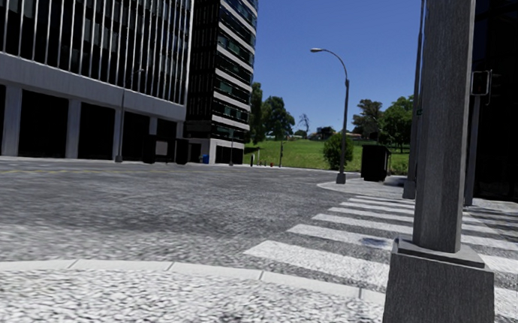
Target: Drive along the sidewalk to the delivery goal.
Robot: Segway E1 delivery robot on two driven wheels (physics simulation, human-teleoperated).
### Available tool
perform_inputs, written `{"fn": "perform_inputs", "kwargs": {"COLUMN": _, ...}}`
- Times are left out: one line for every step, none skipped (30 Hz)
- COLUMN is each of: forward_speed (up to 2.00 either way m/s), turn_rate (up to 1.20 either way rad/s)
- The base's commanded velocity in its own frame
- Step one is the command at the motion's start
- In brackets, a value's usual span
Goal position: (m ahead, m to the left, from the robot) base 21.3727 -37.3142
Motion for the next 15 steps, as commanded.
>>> {"fn": "perform_inputs", "kwargs": {"forward_speed": 0.0, "turn_rate": -1.2}}
{"fn": "perform_inputs", "kwargs": {"forward_speed": 0.0, "turn_rate": 0.0}}
{"fn": "perform_inputs", "kwargs": {"forward_speed": 0.0, "turn_rate": 0.0}}
{"fn": "perform_inputs", "kwargs": {"forward_speed": 0.0, "turn_rate": 0.0}}
{"fn": "perform_inputs", "kwargs": {"forward_speed": 0.0, "turn_rate": 0.0}}
{"fn": "perform_inputs", "kwargs": {"forward_speed": 0.0, "turn_rate": 0.0}}
{"fn": "perform_inputs", "kwargs": {"forward_speed": 0.0, "turn_rate": 0.0}}
{"fn": "perform_inputs", "kwargs": {"forward_speed": 0.0, "turn_rate": 0.0}}
{"fn": "perform_inputs", "kwargs": {"forward_speed": 0.0, "turn_rate": 0.0}}
{"fn": "perform_inputs", "kwargs": {"forward_speed": 0.0, "turn_rate": 0.0}}
{"fn": "perform_inputs", "kwargs": {"forward_speed": 0.0, "turn_rate": 0.0}}
{"fn": "perform_inputs", "kwargs": {"forward_speed": 0.0, "turn_rate": 0.0}}
{"fn": "perform_inputs", "kwargs": {"forward_speed": 0.0, "turn_rate": 0.0}}
{"fn": "perform_inputs", "kwargs": {"forward_speed": 0.0, "turn_rate": 0.0}}
{"fn": "perform_inputs", "kwargs": {"forward_speed": 0.0, "turn_rate": 0.0}}
